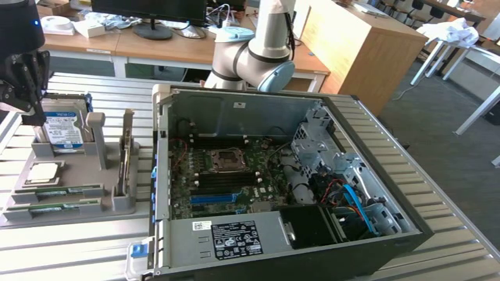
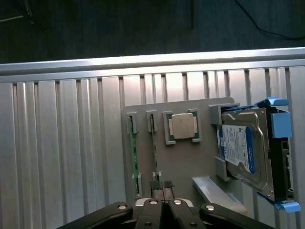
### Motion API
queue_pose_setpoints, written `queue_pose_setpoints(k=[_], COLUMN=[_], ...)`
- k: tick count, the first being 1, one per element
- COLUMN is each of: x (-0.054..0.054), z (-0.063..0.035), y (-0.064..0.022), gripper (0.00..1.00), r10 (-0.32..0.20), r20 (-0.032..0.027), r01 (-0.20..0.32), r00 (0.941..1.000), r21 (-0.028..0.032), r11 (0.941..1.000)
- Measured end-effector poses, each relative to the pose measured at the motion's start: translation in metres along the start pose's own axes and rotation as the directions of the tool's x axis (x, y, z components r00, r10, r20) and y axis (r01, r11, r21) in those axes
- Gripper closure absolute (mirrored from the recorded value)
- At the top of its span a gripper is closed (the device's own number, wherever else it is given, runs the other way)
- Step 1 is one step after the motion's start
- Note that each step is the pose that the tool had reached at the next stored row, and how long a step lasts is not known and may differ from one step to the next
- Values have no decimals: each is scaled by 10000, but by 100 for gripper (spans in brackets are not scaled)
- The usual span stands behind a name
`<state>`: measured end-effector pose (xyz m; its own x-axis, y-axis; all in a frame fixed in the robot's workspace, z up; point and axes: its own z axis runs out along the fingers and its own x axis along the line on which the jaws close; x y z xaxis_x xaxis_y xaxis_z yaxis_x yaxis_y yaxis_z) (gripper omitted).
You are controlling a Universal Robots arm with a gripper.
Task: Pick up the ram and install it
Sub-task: 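Pick up the ram and move it above insertion slot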
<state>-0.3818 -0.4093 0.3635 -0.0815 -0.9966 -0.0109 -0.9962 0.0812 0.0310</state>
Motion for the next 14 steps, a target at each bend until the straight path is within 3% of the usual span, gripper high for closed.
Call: queue_pose_setpoints(k=[14], x=[-1], z=[0], y=[0], gripper=[90], r10=[-427], r20=[-35], r01=[427], r00=[9991], r21=[-4], r11=[9991])
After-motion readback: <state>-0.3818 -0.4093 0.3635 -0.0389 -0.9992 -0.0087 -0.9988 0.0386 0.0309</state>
